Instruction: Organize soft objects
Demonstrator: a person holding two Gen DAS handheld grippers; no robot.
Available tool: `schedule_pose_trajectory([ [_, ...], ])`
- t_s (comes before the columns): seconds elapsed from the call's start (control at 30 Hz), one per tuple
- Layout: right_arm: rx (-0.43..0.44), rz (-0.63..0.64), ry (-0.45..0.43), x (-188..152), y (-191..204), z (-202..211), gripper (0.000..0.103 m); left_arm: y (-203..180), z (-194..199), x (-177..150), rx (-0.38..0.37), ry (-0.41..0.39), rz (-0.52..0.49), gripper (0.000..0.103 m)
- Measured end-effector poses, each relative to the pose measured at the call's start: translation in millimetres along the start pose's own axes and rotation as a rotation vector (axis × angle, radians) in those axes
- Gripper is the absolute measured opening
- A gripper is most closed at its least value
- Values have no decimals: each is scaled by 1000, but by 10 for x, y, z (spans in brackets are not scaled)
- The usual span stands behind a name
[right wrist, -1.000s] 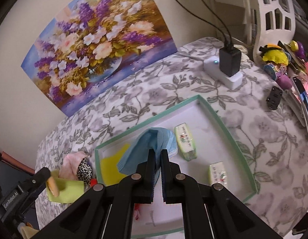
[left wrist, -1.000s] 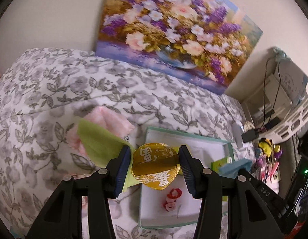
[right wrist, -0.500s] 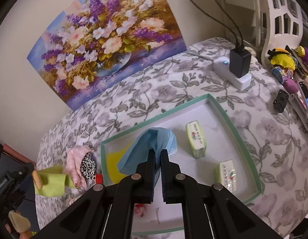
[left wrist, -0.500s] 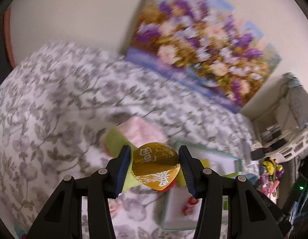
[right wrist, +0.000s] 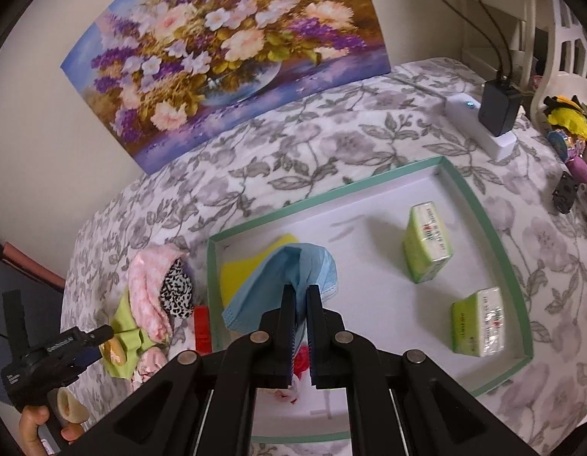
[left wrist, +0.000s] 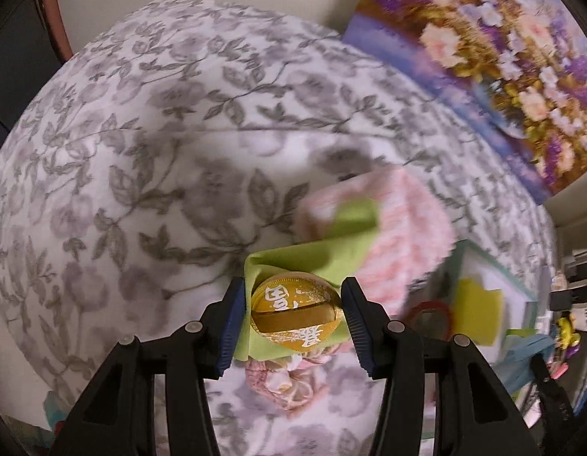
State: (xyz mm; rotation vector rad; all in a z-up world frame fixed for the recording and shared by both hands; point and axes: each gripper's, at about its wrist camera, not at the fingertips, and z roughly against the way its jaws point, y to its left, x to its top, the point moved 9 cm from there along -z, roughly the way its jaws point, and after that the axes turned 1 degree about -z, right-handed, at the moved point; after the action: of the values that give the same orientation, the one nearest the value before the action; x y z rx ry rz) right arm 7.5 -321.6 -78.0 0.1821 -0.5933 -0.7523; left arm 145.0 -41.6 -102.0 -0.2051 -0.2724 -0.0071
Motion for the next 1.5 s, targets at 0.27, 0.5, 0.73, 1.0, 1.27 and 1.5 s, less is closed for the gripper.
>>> schedule_pose_trajectory([
  [0.27, 9, 23, 22, -68, 159, -80, 5, 212, -59, -43, 74, 31, -21, 53],
  [0.5, 16, 30, 26, -89, 220, -86, 5, 212, 30, -14, 147, -8, -122, 53],
  [0.73, 19, 37, 31, -104, 249, -98, 5, 237, -33, -62, 68, 39, -73, 53],
  [1.0, 15, 26, 41, -118, 219, -137, 5, 288, -343, -146, 81, 101, -47, 43],
  [1.27, 15, 24, 43, -121, 218, -143, 5, 295, -453, -190, 66, 120, -29, 22],
  [1.5, 15, 24, 43, -120, 221, -144, 5, 287, -429, -182, 3, 115, 0, 7],
])
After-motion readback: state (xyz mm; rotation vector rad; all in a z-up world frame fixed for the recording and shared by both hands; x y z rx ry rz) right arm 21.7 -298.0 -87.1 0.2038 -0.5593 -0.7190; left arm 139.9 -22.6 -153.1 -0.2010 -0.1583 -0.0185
